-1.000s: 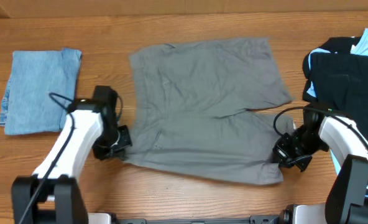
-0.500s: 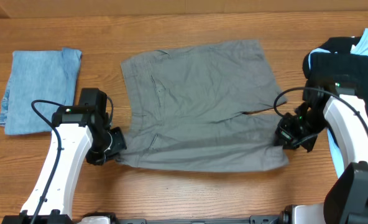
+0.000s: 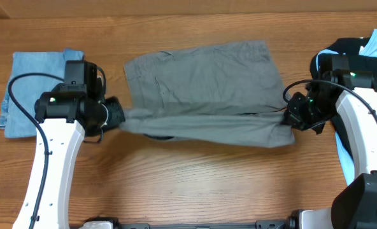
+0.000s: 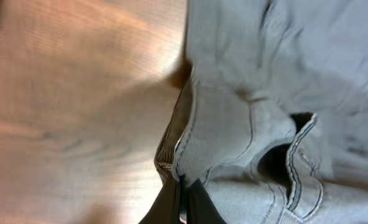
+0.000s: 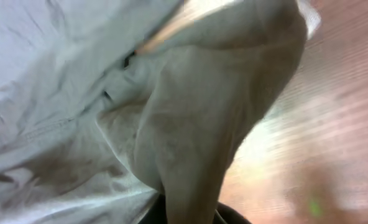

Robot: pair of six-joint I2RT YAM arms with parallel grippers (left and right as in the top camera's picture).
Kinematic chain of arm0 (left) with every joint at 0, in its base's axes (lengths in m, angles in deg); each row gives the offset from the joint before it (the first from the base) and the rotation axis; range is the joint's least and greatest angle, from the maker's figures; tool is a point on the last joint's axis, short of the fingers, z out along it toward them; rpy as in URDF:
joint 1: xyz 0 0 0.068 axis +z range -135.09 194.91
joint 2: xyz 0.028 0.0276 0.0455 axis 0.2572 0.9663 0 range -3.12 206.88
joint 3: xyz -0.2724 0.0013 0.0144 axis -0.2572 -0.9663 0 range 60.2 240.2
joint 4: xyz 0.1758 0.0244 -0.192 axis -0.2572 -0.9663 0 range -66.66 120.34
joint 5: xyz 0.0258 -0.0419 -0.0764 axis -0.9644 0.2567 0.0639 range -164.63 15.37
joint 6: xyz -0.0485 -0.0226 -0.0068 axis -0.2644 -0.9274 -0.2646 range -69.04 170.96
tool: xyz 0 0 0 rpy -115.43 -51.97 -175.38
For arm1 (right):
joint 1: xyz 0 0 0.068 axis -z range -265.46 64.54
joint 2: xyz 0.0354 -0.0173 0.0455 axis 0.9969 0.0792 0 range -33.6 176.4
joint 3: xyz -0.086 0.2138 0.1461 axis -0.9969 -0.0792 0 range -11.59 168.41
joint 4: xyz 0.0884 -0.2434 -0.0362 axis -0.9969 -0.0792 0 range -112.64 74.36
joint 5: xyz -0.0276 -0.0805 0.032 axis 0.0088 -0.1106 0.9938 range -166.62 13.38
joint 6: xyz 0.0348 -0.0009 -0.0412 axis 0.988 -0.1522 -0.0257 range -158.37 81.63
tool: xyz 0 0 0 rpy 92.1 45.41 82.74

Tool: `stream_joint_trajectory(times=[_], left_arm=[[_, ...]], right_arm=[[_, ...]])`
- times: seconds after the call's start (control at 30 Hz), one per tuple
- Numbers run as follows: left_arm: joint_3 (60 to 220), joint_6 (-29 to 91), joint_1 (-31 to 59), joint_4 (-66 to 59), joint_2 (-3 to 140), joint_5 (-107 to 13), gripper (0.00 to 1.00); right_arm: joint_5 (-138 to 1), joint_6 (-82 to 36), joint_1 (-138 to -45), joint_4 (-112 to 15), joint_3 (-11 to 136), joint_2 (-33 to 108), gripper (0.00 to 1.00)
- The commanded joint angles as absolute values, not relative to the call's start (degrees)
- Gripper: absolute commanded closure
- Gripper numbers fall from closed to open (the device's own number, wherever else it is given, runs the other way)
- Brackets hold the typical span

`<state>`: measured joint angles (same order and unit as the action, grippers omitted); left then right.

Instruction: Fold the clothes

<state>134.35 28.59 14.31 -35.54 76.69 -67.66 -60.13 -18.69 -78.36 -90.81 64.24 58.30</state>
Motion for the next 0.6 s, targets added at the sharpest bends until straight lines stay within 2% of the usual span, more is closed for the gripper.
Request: stream_joint_trajectory(times=[0.0,0.33,0.57], left_arm=[[136.8,27.7,15.0,-31.9,75.4,-68.6,0.96],[136.8,27.8,15.0,-20.7,76.8,-69.3,0.96],[136.8,28.1,14.9,-16.2,85.4,-70.8,0.96]], right_arm=[[-61.5,-19.3,-78.3,-87.9,66.7,57.8,0.96],[-61.5,-20.8,-78.3,-76.1,69.6,57.9,0.96],[-61.5,-20.9,-78.9,-70.1,69.6,58.5,0.96]])
